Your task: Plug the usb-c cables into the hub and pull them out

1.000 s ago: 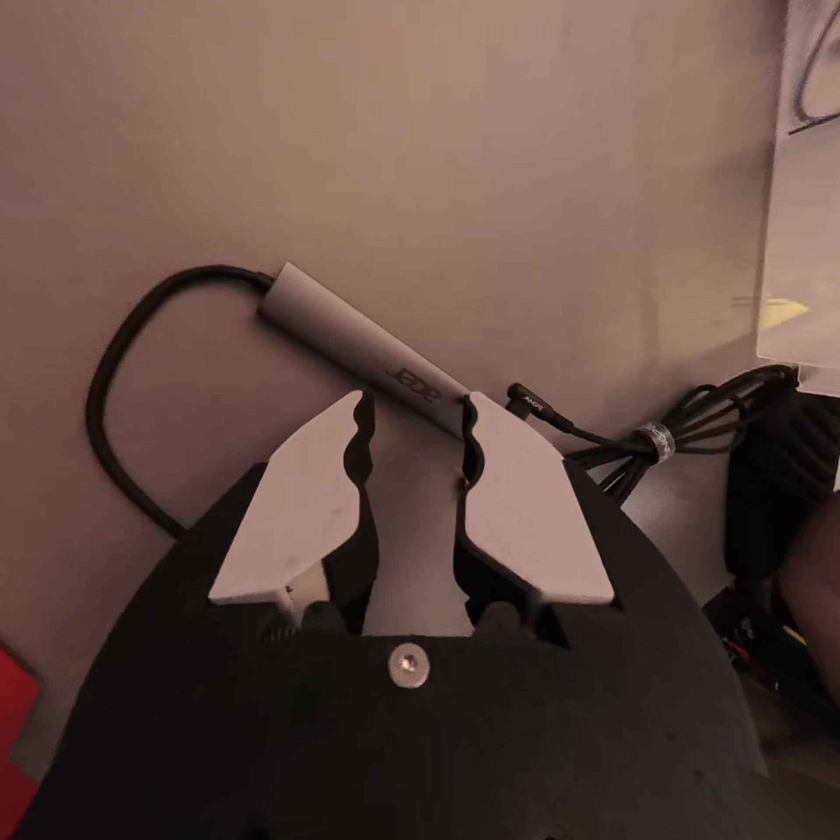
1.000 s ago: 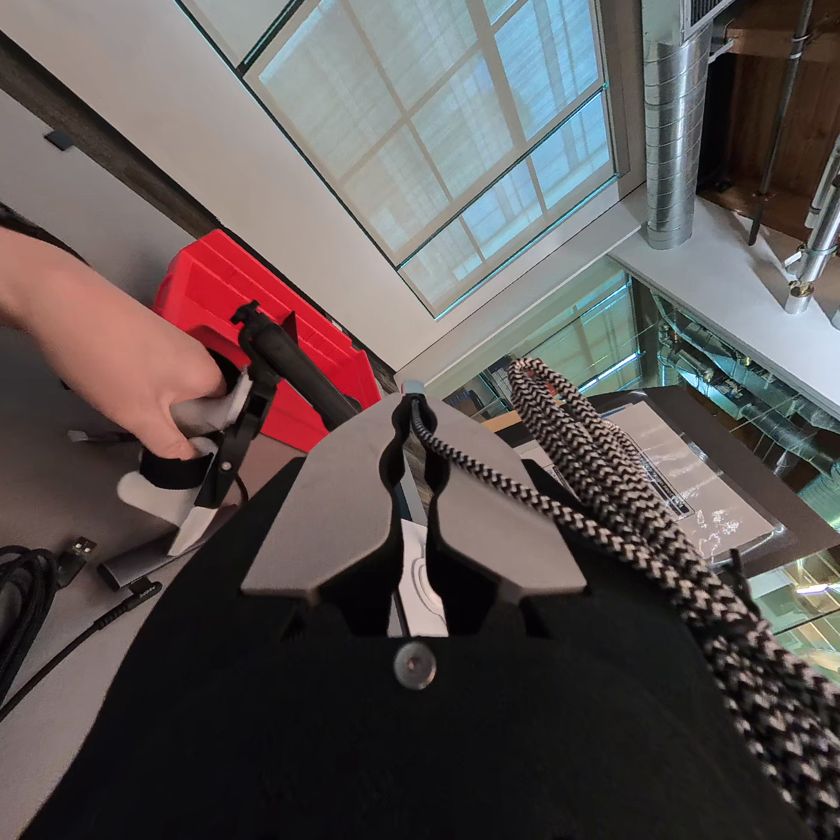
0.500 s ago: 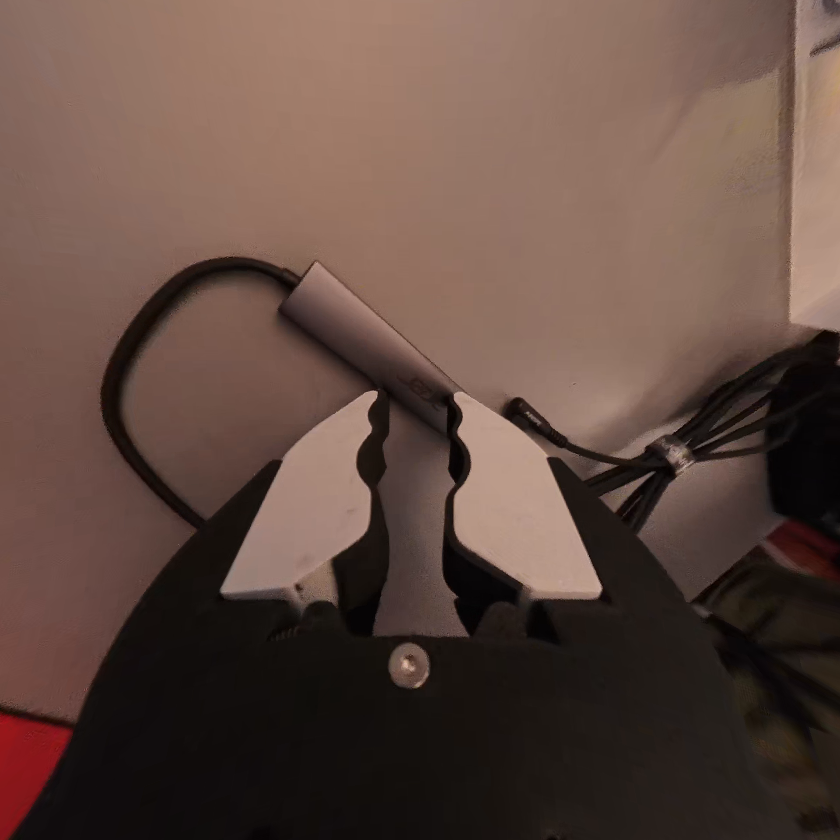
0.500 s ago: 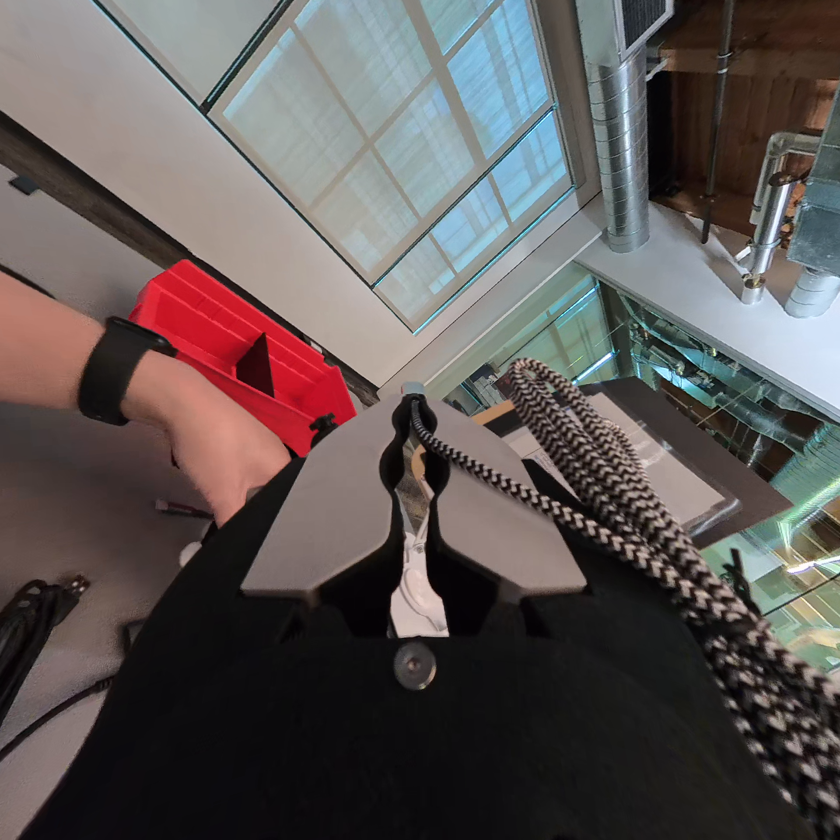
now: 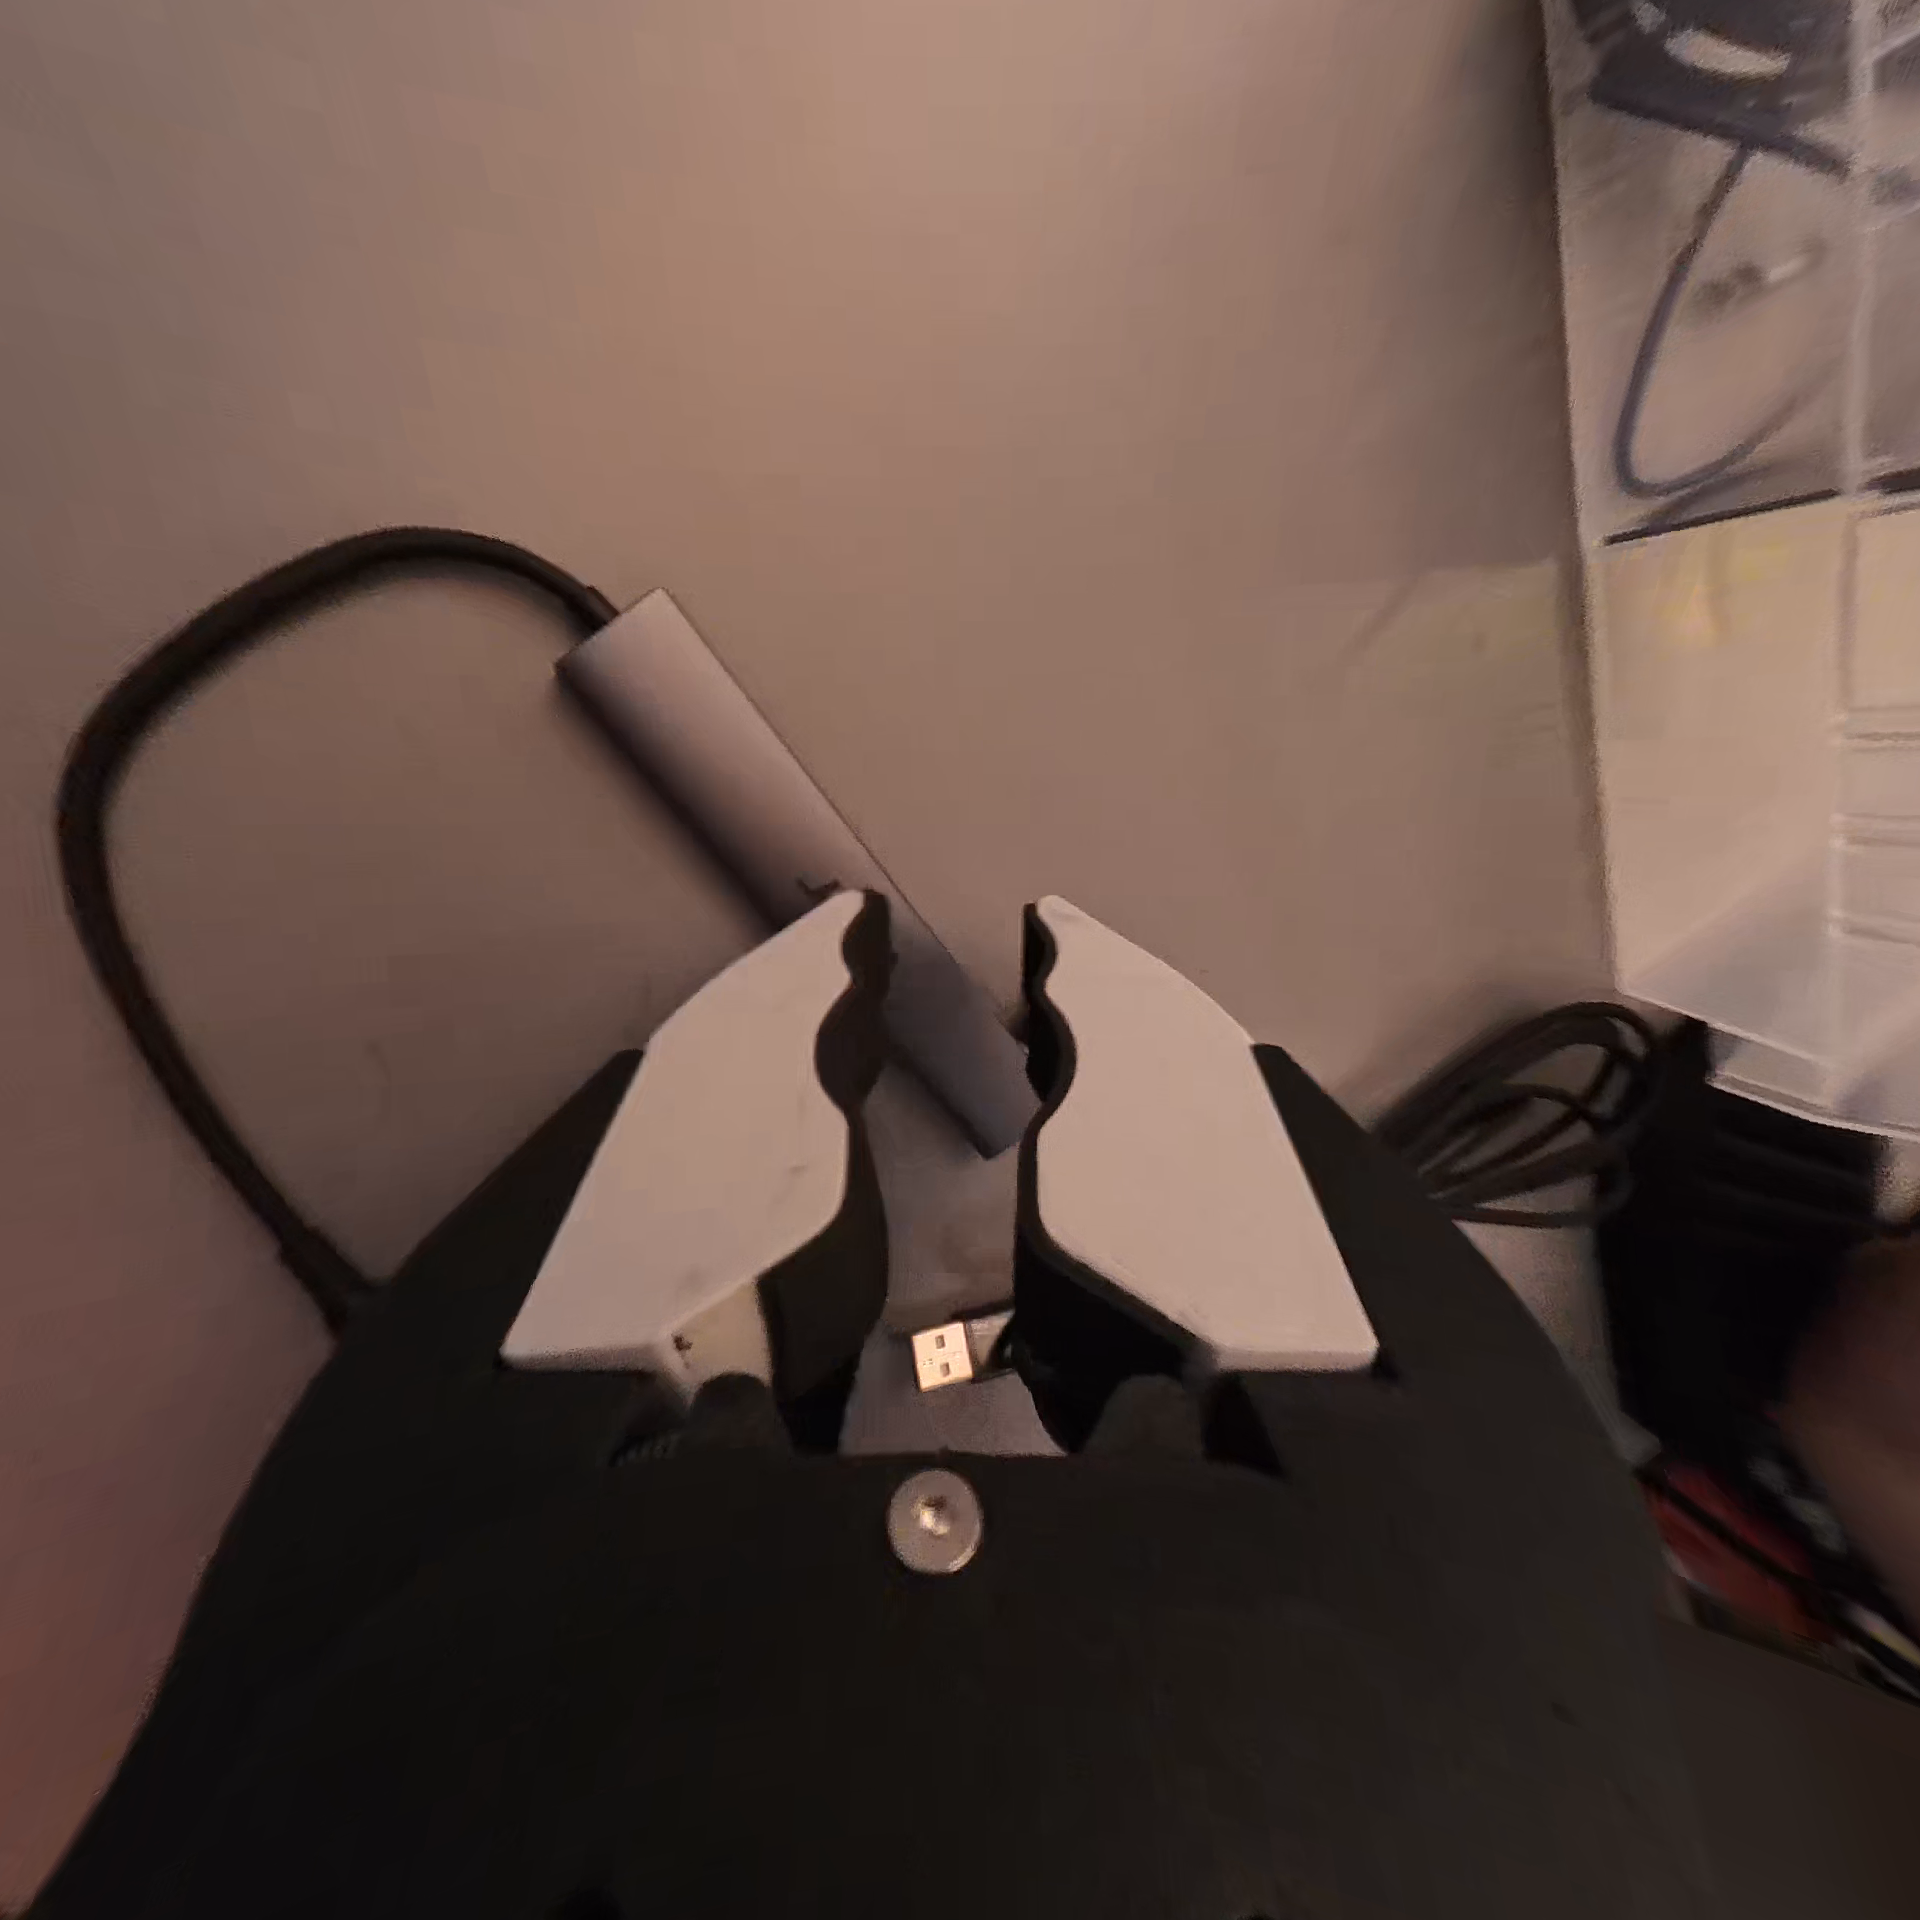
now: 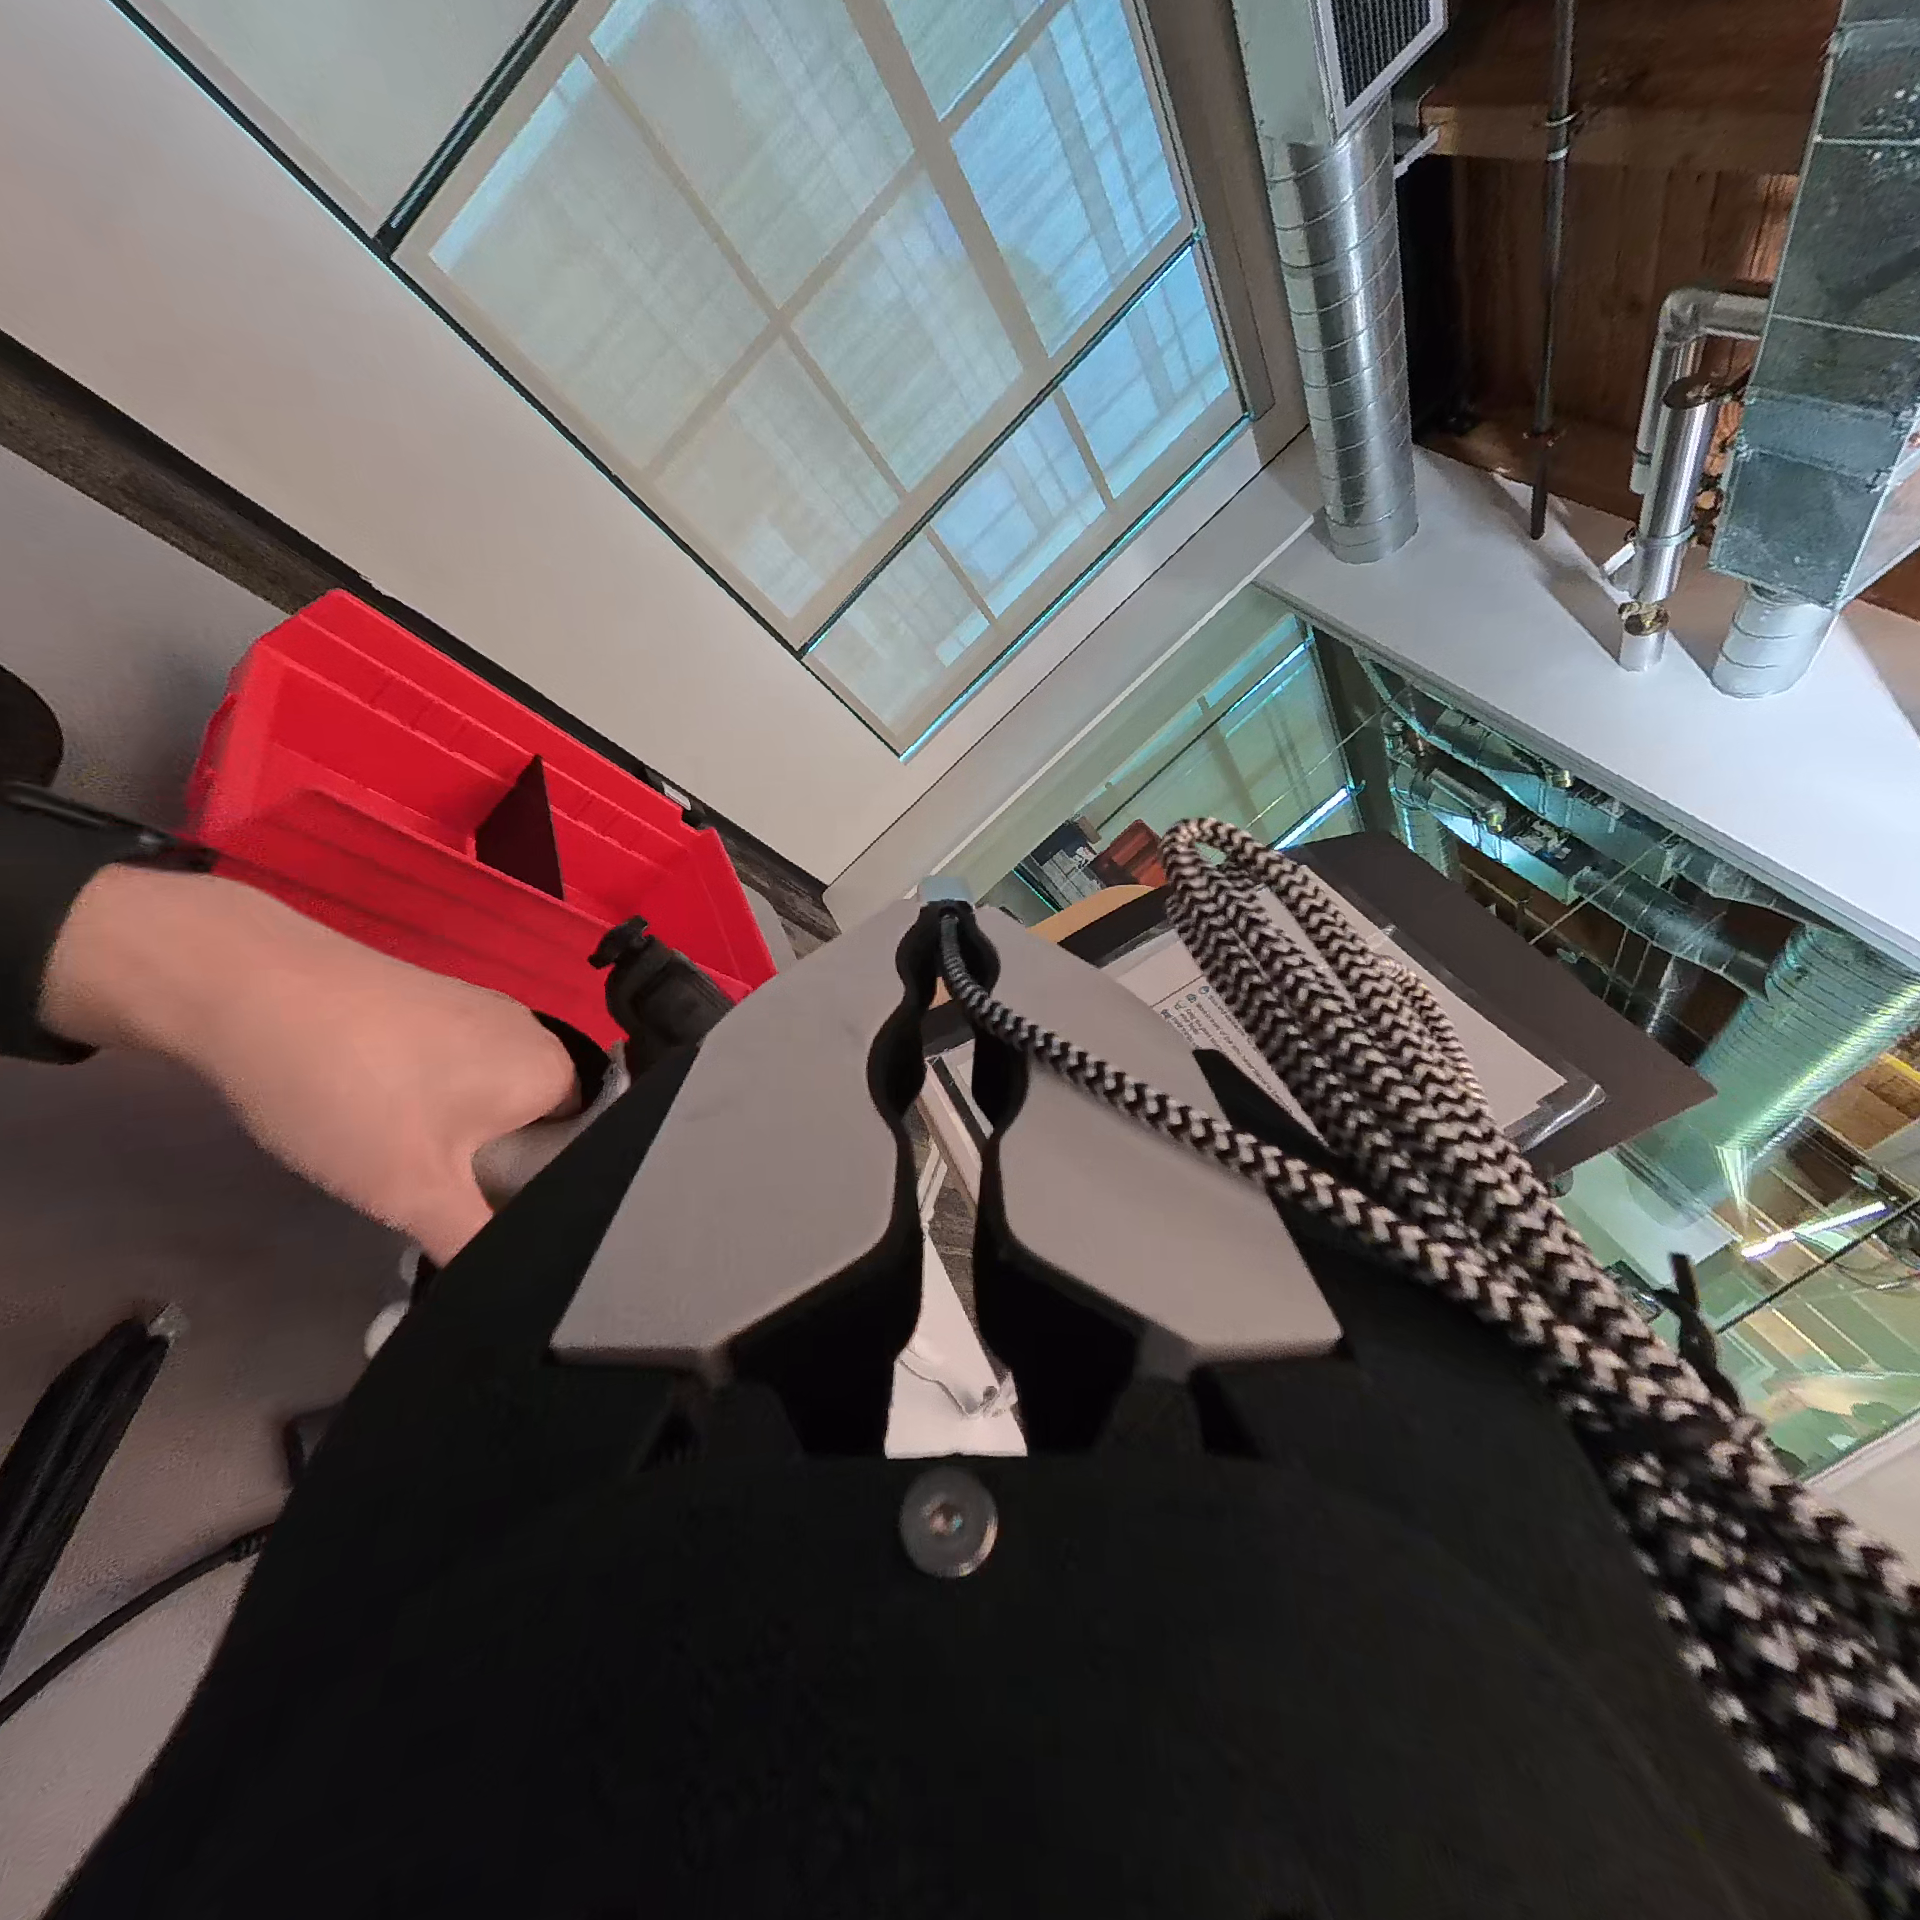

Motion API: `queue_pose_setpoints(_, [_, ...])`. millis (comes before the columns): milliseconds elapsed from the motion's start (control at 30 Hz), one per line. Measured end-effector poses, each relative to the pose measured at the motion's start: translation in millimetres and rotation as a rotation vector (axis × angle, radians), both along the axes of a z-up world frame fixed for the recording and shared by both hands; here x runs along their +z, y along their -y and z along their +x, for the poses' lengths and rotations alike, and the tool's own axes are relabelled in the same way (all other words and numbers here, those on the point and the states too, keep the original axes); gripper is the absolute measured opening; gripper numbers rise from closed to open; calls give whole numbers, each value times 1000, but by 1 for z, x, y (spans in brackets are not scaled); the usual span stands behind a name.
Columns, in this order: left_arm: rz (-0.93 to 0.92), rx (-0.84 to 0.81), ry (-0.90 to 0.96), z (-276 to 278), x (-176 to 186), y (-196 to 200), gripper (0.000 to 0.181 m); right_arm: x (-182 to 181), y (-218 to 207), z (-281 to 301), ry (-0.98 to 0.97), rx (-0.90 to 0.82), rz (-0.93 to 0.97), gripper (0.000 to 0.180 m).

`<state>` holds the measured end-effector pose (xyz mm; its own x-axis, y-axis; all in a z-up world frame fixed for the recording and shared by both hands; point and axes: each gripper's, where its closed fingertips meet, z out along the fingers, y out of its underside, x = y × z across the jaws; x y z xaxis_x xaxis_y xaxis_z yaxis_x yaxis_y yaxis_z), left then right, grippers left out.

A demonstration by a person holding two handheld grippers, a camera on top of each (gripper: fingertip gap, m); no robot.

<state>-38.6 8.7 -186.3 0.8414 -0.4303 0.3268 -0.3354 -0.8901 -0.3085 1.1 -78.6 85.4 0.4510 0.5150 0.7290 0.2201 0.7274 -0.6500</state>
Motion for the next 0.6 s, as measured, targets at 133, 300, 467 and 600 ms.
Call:
queue_pose_setpoints(133, [96, 3, -241, -12, -1, -3, 58, 1, 0, 1, 2, -9, 5, 4])
queue_pose_setpoints(300, [-22, 69, -393, -29, -19, 2, 79, 4, 2, 3, -6, -6, 9, 3])
queue_pose_setpoints(467, [-118, -10, -464, -33, -16, 8, 33, 4, 1, 4, -7, -5, 7, 4])
queue_pose_setpoints(600, [-188, -40, -467, -35, -16, 7, 32, 5, 0, 7, -19, -6, 4, 4])
